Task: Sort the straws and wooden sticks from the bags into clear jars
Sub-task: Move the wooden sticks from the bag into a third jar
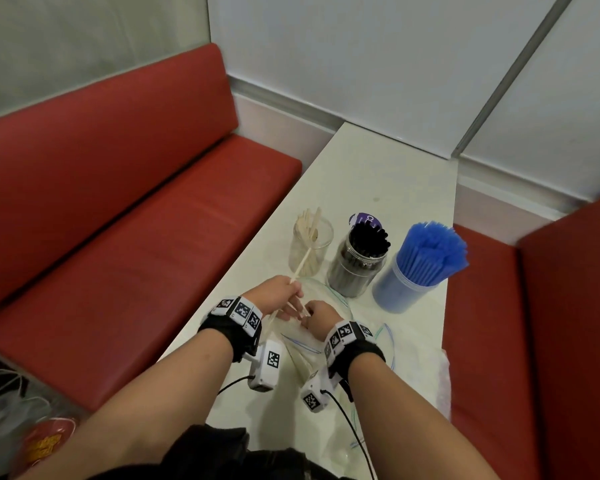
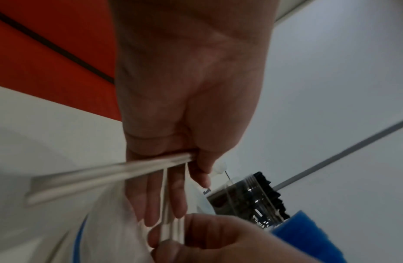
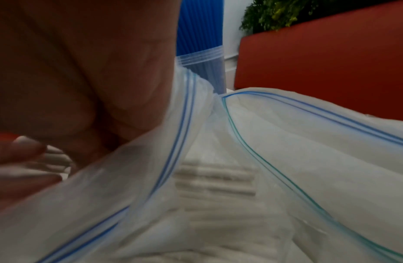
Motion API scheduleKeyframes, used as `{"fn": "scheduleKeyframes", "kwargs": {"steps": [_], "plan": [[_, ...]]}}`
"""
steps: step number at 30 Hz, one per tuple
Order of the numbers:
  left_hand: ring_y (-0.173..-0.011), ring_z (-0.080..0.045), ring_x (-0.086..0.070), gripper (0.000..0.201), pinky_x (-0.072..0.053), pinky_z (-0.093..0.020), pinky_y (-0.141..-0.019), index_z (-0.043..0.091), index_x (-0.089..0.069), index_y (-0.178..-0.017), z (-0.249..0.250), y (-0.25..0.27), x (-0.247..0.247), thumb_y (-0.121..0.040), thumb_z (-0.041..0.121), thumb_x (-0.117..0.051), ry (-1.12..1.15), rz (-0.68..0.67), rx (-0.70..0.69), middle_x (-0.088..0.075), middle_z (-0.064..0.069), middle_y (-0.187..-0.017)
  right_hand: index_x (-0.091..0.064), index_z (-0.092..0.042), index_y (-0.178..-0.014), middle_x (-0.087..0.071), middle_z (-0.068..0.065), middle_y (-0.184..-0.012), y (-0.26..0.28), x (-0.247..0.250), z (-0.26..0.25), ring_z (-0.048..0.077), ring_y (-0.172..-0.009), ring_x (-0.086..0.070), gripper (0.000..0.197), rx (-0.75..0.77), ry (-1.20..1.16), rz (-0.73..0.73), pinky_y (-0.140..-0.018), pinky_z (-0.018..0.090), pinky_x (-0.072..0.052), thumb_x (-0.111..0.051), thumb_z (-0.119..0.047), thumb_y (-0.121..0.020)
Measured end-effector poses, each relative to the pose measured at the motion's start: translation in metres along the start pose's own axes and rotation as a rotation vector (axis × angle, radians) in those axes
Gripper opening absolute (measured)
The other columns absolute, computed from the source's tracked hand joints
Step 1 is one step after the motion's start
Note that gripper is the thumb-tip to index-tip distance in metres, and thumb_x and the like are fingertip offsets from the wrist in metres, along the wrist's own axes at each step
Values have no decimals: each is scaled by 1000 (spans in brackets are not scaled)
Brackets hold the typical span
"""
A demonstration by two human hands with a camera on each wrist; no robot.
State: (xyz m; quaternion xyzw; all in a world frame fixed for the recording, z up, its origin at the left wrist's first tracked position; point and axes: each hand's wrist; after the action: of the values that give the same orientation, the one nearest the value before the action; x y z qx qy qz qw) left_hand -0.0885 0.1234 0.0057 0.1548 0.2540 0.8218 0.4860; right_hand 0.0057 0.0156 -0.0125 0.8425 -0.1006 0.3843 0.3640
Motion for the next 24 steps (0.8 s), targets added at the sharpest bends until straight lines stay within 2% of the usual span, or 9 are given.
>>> {"fn": "scheduleKeyframes", "kwargs": {"steps": [3,6,9,12,15,18,20,22,24], "plan": [[-72,-27,-53,19,-43,-30,-60,6,-52,-93,-8,-9,4,-100,18,-39,-104,123,88,-61,-18,-90,-58,-9,-88,-63,8,-90,0,5,4,26,-92,-57,11,-3,-56,-23,-66,26,-38,-56,-10,-98],[-77,-28,-52,24,-43,-30,-60,4,-54,-96,-11,-15,8,-102,22,-39,-147,219,122,-61,-17,-95,-44,-17,-71,-60,-1,-81,0,10,5,16,-75,-53,31,-9,-117,-48,-53,18,-33,-55,-5,-97],[-79,-28,-63,31,-50,-31,-67,3,-59,-101,-6,-19,8,-104,25,-37,-1,148,39,-69,-15,-92,-62,-10,-89,-68,7,-91,3,16,-1,20,-82,-62,17,103,-356,-26,-74,30,-48,-52,2,-96],[-69,-24,-65,26,-57,-36,-73,5,-63,-97,7,-18,5,-102,20,-43,282,72,-78,-67,-10,-78,-63,-3,-118,-67,9,-97,5,32,-12,26,-95,-62,23,178,-601,120,-93,43,-50,-52,3,-98],[-69,-22,-69,27,-58,-36,-72,11,-67,-87,20,-16,1,-101,24,-47,281,64,-159,-67,-9,-78,-63,-8,-106,-69,11,-93,4,54,-23,31,-95,-66,16,196,-844,198,-98,53,-53,-51,2,-100],[-89,-36,-72,32,-59,-42,-77,13,-73,-105,30,-13,-3,-102,31,-47,384,-39,-195,-72,-18,-100,-61,-11,-100,-71,13,-94,4,75,-29,30,-89,-70,16,194,-941,269,-96,57,-54,-50,1,-101],[-88,-36,-71,36,-58,-41,-75,18,-69,-116,36,-12,-6,-103,39,-43,436,-118,-213,-71,-18,-106,-61,-9,-101,-71,15,-95,8,87,-31,33,-91,-71,12,183,-980,313,-93,59,-55,-51,-2,-102],[-78,-28,-69,37,-57,-38,-71,25,-66,-114,41,-10,-9,-100,51,-43,381,-178,-203,-71,-13,-99,-61,-7,-102,-69,18,-98,12,95,-32,40,-98,-70,8,163,-971,340,-93,61,-54,-53,-7,-102],[-61,-18,-56,38,-51,-32,-62,26,-61,-114,43,-7,-16,-98,56,-43,353,-229,-196,-62,-6,-79,-59,-4,-104,-66,17,-98,15,101,-34,45,-101,-66,11,157,-903,364,-94,58,-54,-54,-14,-102]]}}
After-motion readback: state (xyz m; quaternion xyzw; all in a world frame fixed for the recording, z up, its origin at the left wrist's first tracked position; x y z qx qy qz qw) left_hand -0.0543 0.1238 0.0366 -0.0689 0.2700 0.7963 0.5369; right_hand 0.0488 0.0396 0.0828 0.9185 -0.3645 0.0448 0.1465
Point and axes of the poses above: each hand's wrist, its own y-axis away from the middle knuckle, its own x-axis out of the back of the hand, z = x × y
